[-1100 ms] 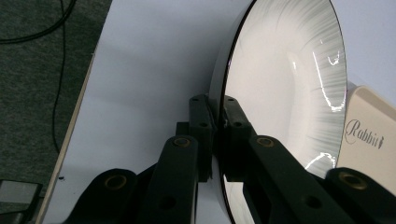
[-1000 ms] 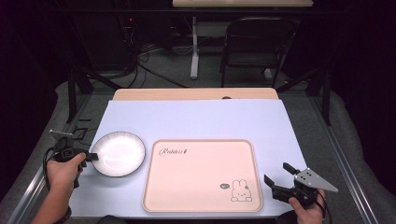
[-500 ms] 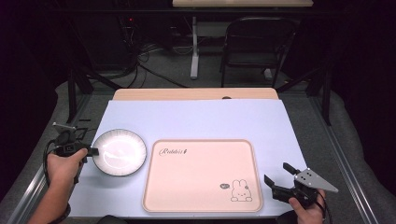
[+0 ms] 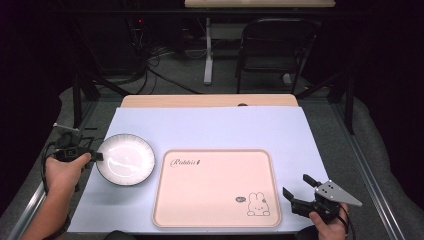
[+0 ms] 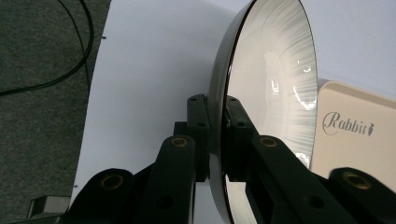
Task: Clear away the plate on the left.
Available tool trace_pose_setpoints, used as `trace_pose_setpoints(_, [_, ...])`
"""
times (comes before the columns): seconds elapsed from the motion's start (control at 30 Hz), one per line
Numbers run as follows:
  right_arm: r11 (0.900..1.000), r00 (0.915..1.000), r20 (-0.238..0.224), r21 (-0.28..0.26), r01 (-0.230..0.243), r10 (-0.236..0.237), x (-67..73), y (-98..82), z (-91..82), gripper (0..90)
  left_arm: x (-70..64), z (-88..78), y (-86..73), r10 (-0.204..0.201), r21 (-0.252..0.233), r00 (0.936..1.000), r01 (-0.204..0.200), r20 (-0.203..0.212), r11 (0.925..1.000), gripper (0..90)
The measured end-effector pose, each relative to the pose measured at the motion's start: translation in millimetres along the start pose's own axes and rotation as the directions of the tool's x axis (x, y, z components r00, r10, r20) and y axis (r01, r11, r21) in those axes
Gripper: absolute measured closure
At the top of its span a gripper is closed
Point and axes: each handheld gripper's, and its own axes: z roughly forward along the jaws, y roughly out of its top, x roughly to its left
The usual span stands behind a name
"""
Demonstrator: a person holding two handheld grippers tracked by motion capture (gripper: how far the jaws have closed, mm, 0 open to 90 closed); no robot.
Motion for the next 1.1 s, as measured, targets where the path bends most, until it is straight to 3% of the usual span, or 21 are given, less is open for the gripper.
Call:
trace_pose_setpoints(0.47, [1.000,1.0000,-0.001,0.000,0.001,-0.001,0.2,0.0,-0.3,14.2,-33.3,-11.0,2.9,0.092,-0.004,0.9953,-0.091,0.030,0.9958,83.7])
trace_pose_setpoints(0.67, [1.000,1.0000,-0.001,0.001,0.000,0.000,0.0,0.0,-0.1,14.2,-52.5,-11.0,2.8,0.143,0.008,0.9885,-0.144,0.048,0.9896,83.6])
trace_pose_setpoints(1.1, [1.000,1.0000,-0.001,0.000,0.001,-0.001,-0.2,-0.1,-0.2,14.2,-79.9,-1.6,-0.2,0.207,0.032,0.9753,-0.210,0.078,0.9773,83.4])
